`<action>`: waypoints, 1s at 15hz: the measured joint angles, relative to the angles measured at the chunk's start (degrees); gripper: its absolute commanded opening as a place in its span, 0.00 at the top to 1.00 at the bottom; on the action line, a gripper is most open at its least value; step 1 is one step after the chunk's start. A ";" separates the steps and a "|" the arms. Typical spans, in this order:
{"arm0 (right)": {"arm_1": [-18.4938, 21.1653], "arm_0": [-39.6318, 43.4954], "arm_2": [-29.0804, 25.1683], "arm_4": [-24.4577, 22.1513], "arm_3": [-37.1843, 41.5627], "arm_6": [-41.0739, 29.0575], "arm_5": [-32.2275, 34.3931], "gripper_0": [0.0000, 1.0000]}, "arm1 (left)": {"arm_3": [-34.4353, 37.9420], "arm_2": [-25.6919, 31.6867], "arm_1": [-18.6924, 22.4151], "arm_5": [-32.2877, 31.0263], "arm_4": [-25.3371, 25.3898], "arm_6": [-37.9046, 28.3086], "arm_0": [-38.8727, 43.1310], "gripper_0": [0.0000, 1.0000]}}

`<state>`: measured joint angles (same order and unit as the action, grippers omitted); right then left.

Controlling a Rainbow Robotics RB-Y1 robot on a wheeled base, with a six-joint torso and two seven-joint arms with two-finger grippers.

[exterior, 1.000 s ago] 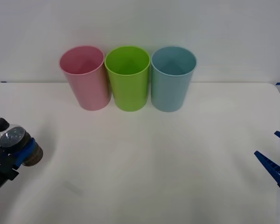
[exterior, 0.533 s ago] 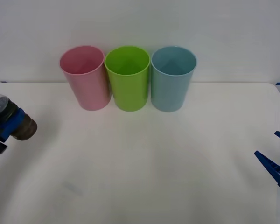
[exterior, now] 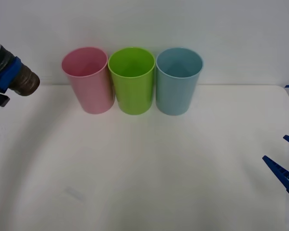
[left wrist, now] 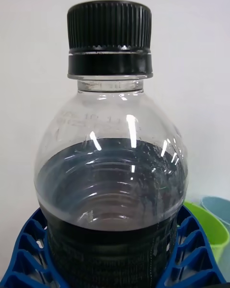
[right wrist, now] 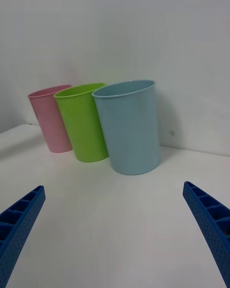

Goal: Grasp the object on the table and drop it into the matching bin: aluminum can to the light blue bin, PET bottle to the pink bin.

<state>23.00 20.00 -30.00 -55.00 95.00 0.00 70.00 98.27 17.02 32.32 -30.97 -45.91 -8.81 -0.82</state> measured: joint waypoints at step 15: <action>0.00 0.00 0.00 0.00 0.00 0.00 0.00 0.00 | -18.51 -19.12 0.10 16.62 -10.27 -0.13 -27.46 1.00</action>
<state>23.00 20.00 -30.00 -55.00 95.00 0.00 70.00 79.77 -2.11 32.42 -14.34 -56.17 -8.94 -28.29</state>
